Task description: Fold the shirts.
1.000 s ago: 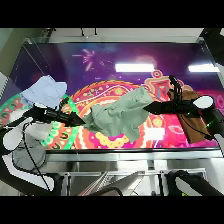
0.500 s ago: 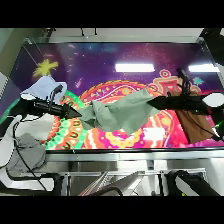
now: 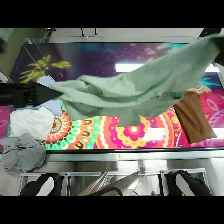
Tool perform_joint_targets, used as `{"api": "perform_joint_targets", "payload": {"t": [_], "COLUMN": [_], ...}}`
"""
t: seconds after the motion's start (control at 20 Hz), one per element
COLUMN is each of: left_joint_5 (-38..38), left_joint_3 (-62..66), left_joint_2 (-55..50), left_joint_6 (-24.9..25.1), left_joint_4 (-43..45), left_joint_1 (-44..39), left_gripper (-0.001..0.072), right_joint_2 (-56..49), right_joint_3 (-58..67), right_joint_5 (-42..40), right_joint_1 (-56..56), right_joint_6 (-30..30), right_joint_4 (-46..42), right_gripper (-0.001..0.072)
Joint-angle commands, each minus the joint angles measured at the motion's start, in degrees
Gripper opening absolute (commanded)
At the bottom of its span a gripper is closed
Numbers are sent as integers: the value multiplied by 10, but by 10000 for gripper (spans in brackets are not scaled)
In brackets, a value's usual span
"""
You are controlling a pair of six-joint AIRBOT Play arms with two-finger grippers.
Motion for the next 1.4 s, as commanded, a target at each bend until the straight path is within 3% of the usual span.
{"api": "perform_joint_targets", "payload": {"t": [0.0,0.2,0.4,0.65,0.8,0.85,0.9,1.0,1.1,1.25,1.35], "left_joint_5": [13,6,10,70,137,150,160,155,135,98,75], "left_joint_3": [123,144,16,-177,-213,-202,-180,-123,-55,2,-2], "left_joint_2": [87,88,16,-148,-281,-319,-357,-407,-434,-422,-393], "left_joint_6": [-24,-26,-29,49,111,116,113,109,66,-13,-26], "left_joint_4": [-15,20,43,44,44,44,44,45,72,226,318], "left_joint_1": [54,70,69,8,-31,-31,-26,-3,22,47,46], "left_gripper": [15,16,16,16,33,357,698,701,701,701,701], "right_joint_2": [9,-21,-181,-405,-530,-564,-588,-608,-597,-551,-517], "right_joint_3": [129,142,114,7,-28,-28,-28,-28,-28,-29,-42], "right_joint_5": [-5,16,117,121,59,28,2,-31,-17,98,154], "right_joint_1": [-29,-38,-53,67,142,156,160,152,120,44,1], "right_joint_6": [-39,-79,-107,-127,-154,-153,-149,-132,-92,-54,-22], "right_joint_4": [-4,35,200,156,137,135,136,133,130,99,52], "right_gripper": [17,17,18,18,20,123,278,301,301,299,299]}}
